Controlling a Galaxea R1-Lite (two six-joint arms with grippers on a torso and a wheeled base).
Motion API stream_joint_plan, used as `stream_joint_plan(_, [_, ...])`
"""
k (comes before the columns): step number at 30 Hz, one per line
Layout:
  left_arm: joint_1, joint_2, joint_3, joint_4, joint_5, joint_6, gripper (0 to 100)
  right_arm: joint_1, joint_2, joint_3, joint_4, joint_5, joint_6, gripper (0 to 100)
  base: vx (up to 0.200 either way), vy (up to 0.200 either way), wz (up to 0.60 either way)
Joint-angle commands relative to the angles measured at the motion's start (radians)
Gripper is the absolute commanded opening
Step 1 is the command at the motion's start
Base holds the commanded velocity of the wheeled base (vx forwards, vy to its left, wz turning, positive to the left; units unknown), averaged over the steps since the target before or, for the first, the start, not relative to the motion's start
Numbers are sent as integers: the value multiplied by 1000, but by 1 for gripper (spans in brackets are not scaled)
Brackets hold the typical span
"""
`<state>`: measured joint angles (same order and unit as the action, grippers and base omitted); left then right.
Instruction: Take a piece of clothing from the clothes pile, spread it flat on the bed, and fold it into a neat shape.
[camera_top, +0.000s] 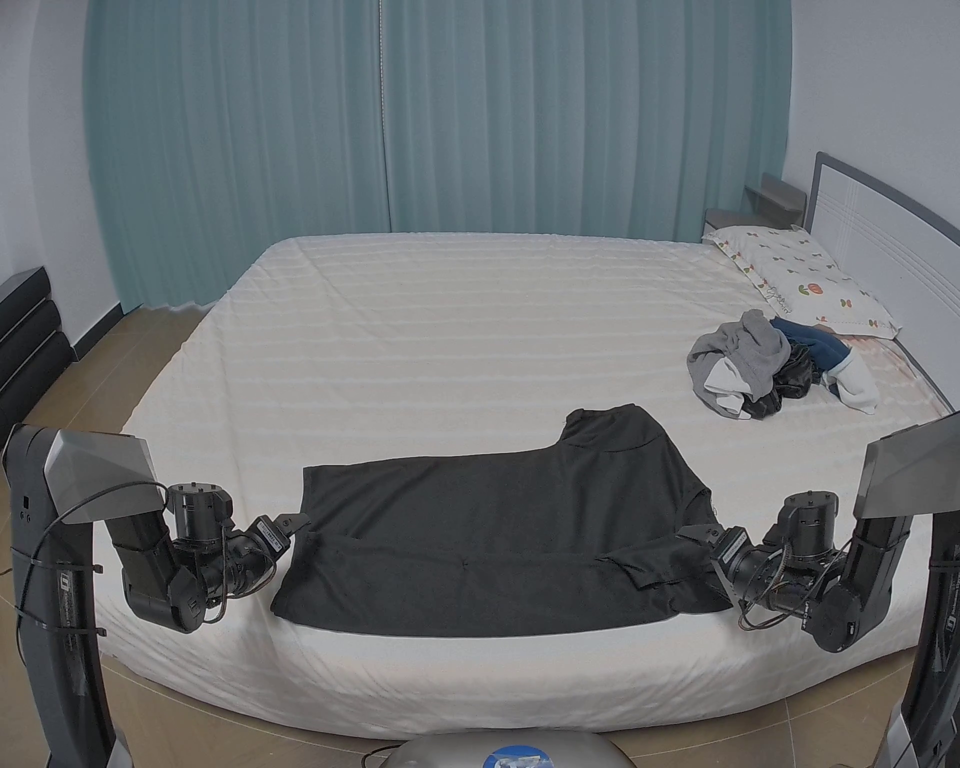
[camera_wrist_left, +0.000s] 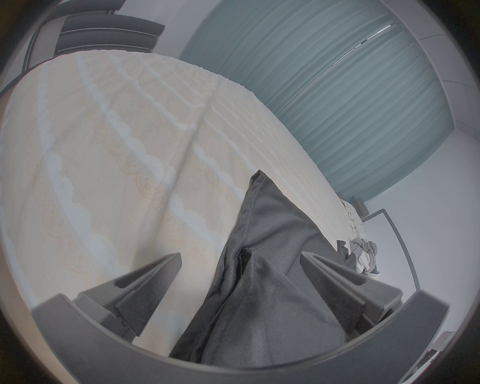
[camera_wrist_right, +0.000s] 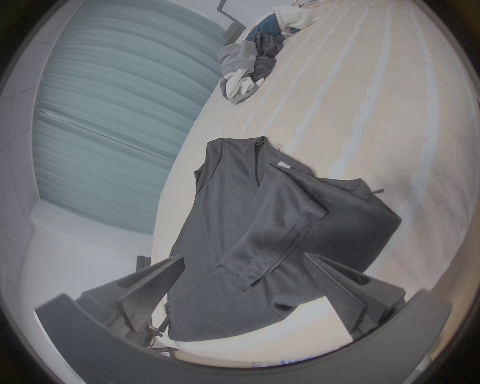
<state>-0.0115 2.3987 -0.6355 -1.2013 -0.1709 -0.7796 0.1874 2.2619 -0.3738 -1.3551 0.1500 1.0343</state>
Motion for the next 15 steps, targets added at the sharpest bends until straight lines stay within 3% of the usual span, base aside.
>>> stream_joint_plan(1, [-1, 5, -7, -1, 1, -7, 100, 27, 91, -56, -1, -44, -2, 100, 0, 0, 0])
stream_joint_plan(15, [-1, 5, -9, -1, 1, -7, 100, 40, 102, -93, 8, -52, -2, 100, 0, 0, 0])
